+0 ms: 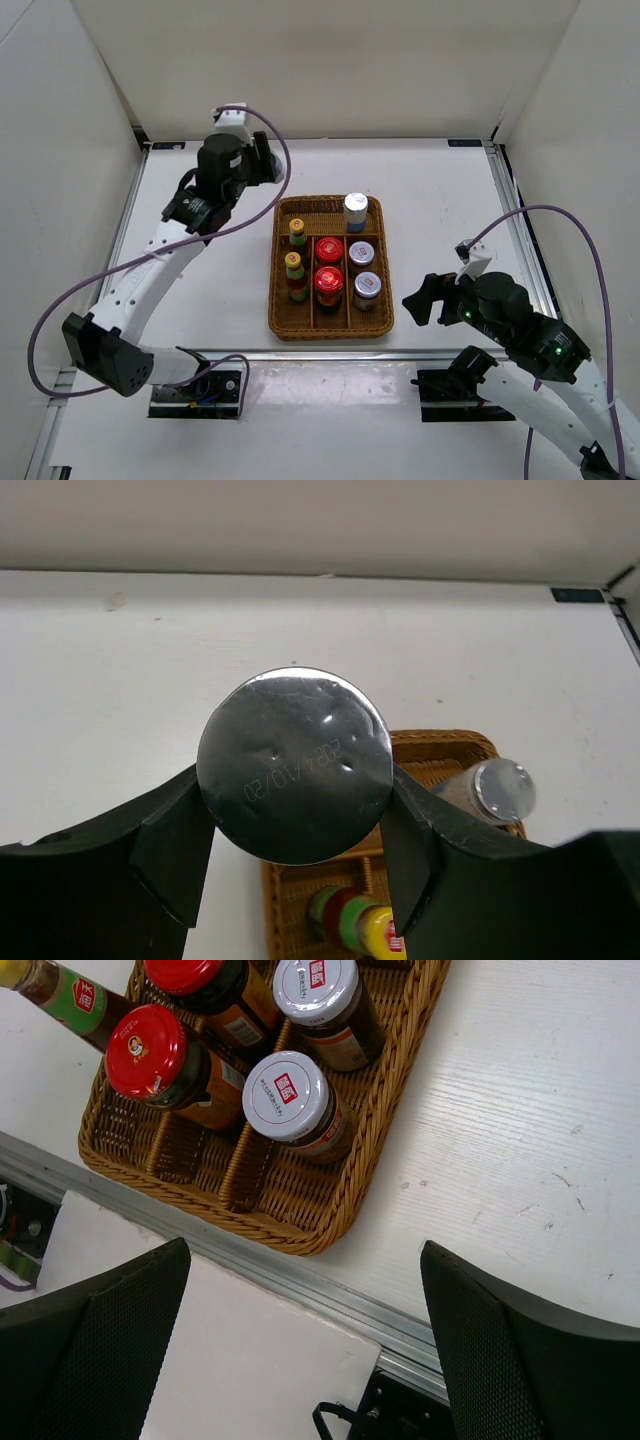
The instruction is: Organize the condiment bottles
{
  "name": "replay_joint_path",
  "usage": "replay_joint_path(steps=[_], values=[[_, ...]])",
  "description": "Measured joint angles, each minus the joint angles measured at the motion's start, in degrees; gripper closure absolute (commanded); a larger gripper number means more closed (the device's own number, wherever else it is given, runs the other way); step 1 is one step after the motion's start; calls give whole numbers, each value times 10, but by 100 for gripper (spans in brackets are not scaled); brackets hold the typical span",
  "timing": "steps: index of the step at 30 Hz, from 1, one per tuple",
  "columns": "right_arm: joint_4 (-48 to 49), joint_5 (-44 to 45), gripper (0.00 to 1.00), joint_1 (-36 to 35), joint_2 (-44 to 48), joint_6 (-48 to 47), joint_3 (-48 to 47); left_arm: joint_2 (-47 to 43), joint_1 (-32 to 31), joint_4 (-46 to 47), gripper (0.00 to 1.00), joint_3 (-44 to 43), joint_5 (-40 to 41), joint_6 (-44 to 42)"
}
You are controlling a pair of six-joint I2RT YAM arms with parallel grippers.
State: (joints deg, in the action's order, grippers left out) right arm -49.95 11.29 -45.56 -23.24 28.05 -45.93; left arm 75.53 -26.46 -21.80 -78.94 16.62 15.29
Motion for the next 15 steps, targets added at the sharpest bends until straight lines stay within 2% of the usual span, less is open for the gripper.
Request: replay_joint_path(steps=[13, 15], values=[[0, 1, 1, 0, 1, 0, 0, 171, -64, 21, 44, -3, -55, -14], [0, 1, 1, 0, 3, 0, 0, 181, -67, 23, 40, -3, -55, -14]])
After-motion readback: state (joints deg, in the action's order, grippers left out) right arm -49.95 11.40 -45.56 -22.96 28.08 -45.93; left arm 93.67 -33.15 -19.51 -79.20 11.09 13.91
